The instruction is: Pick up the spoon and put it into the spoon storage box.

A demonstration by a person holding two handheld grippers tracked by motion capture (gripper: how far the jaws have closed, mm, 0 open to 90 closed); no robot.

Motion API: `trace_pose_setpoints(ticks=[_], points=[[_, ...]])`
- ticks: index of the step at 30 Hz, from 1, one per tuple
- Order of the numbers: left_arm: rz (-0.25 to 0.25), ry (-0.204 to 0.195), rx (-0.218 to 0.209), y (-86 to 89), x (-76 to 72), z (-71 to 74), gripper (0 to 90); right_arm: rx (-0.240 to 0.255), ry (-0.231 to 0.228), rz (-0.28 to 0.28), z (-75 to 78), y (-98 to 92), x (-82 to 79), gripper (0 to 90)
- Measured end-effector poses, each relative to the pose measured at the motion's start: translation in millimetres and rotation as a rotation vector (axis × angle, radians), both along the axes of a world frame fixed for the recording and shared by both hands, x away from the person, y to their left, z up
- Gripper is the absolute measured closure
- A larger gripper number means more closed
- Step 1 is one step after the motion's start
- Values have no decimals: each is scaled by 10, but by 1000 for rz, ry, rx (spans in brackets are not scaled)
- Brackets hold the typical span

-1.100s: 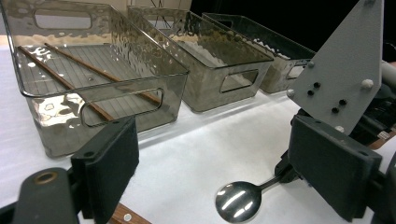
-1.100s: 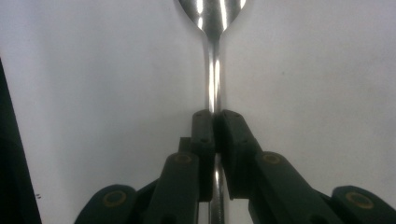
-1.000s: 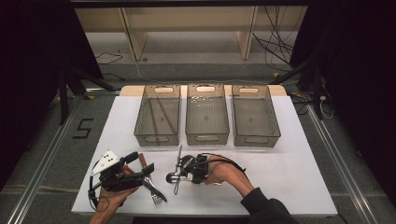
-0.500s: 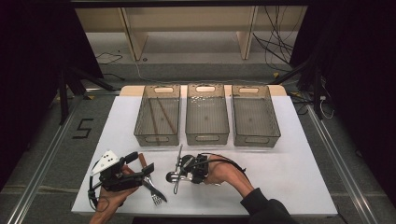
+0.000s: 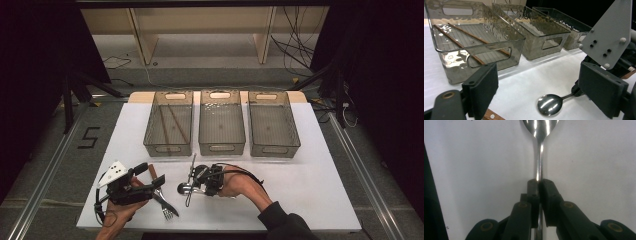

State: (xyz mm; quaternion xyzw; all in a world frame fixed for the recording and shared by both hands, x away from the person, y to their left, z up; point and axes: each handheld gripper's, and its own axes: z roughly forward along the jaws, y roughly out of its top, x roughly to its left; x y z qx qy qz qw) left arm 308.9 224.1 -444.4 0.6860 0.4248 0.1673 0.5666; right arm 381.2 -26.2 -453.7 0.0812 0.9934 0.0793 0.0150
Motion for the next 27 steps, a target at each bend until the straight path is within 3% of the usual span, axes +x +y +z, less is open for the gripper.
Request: trace_pose_setpoints(ticks=[10,13,19,24,27], points=[[0,0,2,4,0,1,157,44,-5,-21,154,-74,73,855],[0,2,3,6,1,1,157,98,-23,-43,299,-128,136,856],[0,2,3,6,2,1,157,156,-34,-77,492,-193,208,856],[0,1,2,8,2,1,157,229,-62,-137,643,-280,337,856],[0,2,3,9,4,0,157,303,-61,-195,784,-379,473,856]])
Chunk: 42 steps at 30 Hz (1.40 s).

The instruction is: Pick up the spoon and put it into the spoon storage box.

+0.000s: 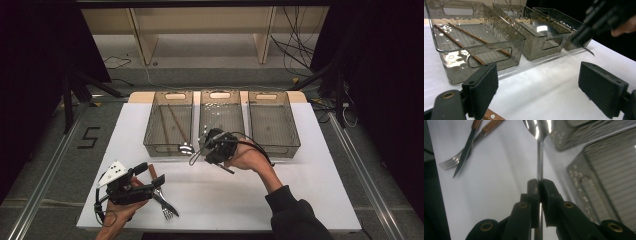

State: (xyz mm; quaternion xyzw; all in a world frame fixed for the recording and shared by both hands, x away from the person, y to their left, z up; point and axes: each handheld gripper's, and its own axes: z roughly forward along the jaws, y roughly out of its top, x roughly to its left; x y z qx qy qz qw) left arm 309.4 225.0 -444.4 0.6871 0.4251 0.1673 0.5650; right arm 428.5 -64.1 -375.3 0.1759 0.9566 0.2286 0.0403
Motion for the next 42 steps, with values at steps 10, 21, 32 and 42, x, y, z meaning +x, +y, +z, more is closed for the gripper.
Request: trace_pose_setpoints(ticks=[10,21,32,42], points=[[-1,1,1,2,-1,2,157,115,-41,-148,258,-202,328,856],[0,-1,-4,4,0,2,157,181,-35,-281,362,-313,634,856],[-1,-2,-5,7,-1,5,157,217,-53,-362,375,-343,831,856],[-1,-3,-4,10,-1,6,157,236,-32,-449,261,-403,1025,856]])
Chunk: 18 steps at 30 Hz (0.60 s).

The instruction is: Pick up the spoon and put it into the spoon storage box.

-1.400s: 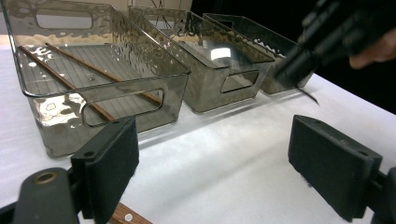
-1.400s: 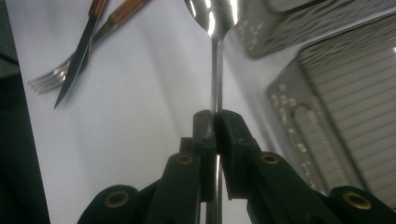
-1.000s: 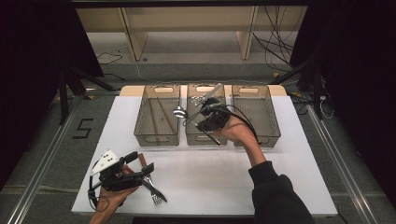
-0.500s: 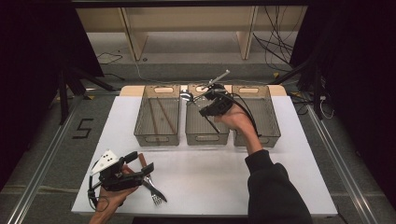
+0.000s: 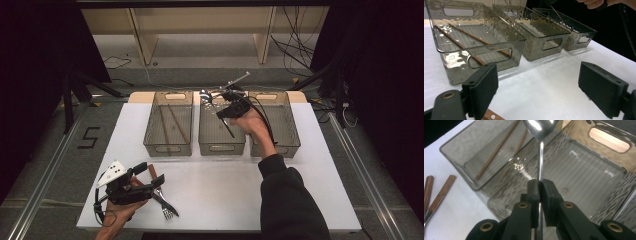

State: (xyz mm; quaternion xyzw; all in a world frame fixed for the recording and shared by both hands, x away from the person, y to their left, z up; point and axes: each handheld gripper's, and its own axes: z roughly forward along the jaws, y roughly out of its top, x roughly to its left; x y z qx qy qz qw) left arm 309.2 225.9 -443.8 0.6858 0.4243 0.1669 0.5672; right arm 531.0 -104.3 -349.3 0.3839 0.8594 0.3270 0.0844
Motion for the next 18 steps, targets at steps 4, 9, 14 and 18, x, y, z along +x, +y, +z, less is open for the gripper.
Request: trace_pose_setpoints(ticks=[4,9,14,18], points=[[-1,0,1,2,0,0,157,-5,3,-24,-29,-21,42,856],[0,-1,1,1,-1,2,157,2,19,-78,-84,-50,102,856],[0,-2,3,5,-2,4,157,3,21,-103,-106,-48,116,855],[0,-2,2,6,-2,4,157,-1,31,-116,-131,-46,126,855]])
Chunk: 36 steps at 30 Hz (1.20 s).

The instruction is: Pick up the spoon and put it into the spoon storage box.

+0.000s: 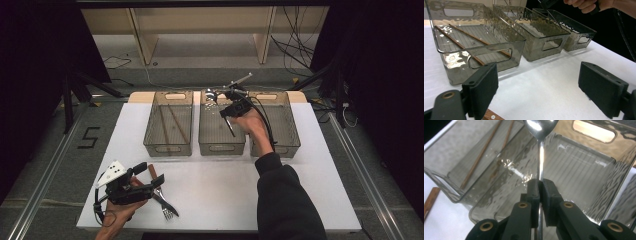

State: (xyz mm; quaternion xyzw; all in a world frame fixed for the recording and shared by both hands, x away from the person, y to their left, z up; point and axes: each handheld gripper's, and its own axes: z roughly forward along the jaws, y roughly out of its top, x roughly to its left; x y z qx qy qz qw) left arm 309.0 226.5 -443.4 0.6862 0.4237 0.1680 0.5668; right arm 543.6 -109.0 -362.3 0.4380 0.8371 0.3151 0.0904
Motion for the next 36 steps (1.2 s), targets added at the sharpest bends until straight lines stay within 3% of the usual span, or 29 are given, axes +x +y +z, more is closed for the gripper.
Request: trace_pose_setpoints(ticks=[14,24,27,31,36], points=[[-1,0,0,-2,0,0,157,-20,52,-44,-231,-18,24,854],[-1,0,0,-1,0,0,157,-20,82,-45,-278,15,25,840],[-1,1,0,2,-2,2,157,-8,104,-24,-309,29,37,734],[3,1,-5,-1,-1,1,157,17,105,-14,-296,32,28,690],[0,1,-1,1,0,0,157,31,71,7,-226,22,-14,637]])
